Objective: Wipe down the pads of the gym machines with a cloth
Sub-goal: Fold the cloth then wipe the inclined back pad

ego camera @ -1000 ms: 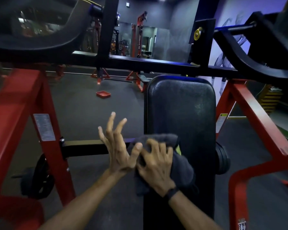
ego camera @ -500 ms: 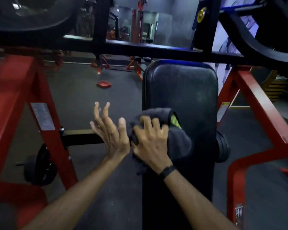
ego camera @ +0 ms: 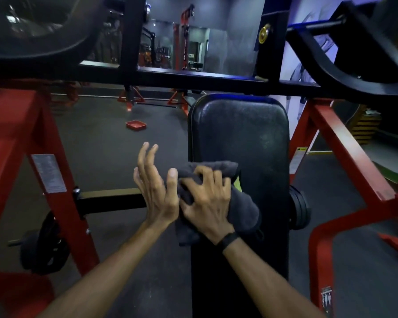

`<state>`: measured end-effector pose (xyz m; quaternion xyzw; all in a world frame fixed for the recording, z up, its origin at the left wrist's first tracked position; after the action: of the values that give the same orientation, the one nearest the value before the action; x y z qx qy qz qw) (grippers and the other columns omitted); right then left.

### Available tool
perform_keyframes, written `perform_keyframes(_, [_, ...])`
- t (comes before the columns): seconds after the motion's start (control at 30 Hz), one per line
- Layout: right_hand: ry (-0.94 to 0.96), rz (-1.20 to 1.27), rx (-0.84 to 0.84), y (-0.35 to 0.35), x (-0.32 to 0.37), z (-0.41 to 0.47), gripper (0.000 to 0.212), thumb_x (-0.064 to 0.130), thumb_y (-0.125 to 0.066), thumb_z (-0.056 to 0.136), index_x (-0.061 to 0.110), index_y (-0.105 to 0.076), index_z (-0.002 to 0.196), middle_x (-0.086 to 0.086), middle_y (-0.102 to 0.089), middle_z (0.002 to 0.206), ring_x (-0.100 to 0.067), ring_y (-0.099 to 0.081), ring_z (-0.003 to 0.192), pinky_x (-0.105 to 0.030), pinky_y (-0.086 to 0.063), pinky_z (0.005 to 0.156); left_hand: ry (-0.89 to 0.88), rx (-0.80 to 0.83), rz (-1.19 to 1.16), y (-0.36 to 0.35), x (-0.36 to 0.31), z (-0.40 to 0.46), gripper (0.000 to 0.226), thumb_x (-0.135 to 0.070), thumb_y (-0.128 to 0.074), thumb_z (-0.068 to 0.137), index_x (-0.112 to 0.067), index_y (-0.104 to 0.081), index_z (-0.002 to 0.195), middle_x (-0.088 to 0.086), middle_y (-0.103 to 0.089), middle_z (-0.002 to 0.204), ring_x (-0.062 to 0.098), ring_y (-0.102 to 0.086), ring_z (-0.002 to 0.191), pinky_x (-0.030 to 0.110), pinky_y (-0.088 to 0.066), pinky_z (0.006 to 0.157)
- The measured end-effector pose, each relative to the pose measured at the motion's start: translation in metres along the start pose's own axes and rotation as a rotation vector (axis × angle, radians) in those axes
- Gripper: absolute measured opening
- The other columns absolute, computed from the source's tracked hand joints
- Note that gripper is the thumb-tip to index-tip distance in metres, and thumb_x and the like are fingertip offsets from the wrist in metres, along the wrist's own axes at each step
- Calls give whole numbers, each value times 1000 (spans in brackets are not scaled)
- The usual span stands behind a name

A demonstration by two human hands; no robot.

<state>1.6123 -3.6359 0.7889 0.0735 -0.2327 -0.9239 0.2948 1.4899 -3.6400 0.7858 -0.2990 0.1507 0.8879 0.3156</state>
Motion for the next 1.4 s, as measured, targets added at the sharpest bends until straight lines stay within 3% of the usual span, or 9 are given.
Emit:
perform_keyframes(0.23, [152,42,-14,9,-35,113,34,37,-72,70,20,-72,99,-9,-62,111,-28,-51,97,-42,-38,74,-60,-36,-58,-24,-28,14,60,-37,-38,96,-8,-34,149,12,-31,160,25,-36,144,67,-27,108])
perform_keyframes(0.43, [189,78,-43,22,-73,133,35,38,-74,75,21,-74,105,-10,-64,112,-30,-57,97,-47,-43,75,-135,-22,-32,-48,-58,33,63,-41,-37,96,-12,-31,151,11,-17,166,24,-20,153,67,-2,118])
perform_keyframes(0.67, [-424,47,-268,50,-195,123,27,44,-69,82,26,-73,101,-3,-61,102,-27,-59,95,-47,-50,79,-207,-18,-12,-69,-66,68,68,-39,-37,96,-7,-26,154,15,-15,166,18,-11,155,66,0,119])
perform_keyframes(0.8, [-755,-9,-382,36,-178,120,31,47,-64,83,25,-71,103,-8,-59,106,-34,-56,99,-49,-47,82,-287,-35,62,-74,-65,65,70,-39,-34,97,2,-28,152,20,-19,164,28,-18,154,65,-6,119])
perform_keyframes(0.87, [-636,-34,-374,24,-130,131,32,48,-63,84,27,-70,108,-8,-60,110,-33,-55,100,-45,-45,80,-307,-53,82,-73,-65,64,70,-42,-33,98,3,-29,152,22,-21,163,30,-20,153,63,-7,120])
perform_keyframes(0.97, [-176,-23,-217,13,-69,136,37,45,-64,84,28,-69,116,-9,-60,115,-30,-54,99,-42,-40,75,-312,-76,69,-70,-66,65,75,-51,-26,101,5,-29,151,21,-19,163,30,-19,153,58,-6,122])
perform_keyframes(1.07, [60,-8,-180,24,-97,128,36,40,-69,83,25,-72,116,-9,-62,112,-31,-56,94,-43,-43,72,-416,-58,97,-72,-68,64,77,-53,-25,102,8,-30,149,20,-19,162,33,-20,152,61,-7,121])
perform_keyframes(1.23, [-420,53,-352,41,-201,89,33,43,-68,87,22,-72,112,-7,-60,109,-31,-59,95,-48,-52,77,-444,-52,132,-74,-70,64,74,-51,-26,101,6,-30,149,24,-21,161,30,-19,153,64,-5,120])
perform_keyframes(1.4, [-788,33,-435,33,-191,76,36,46,-65,87,23,-71,114,-10,-58,108,-33,-57,99,-52,-51,79,-416,-74,143,-73,-68,61,75,-53,-25,101,5,-32,148,26,-25,160,29,-22,153,64,-8,120])
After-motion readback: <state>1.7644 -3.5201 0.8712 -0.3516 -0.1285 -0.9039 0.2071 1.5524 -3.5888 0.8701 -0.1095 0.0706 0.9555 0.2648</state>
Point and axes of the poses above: each hand's wrist, its own z-axis towards the middle knuckle, its own y-axis out of the back of the hand, x = y × z, the point moved 4 cm from there along z, towards the middle knuckle
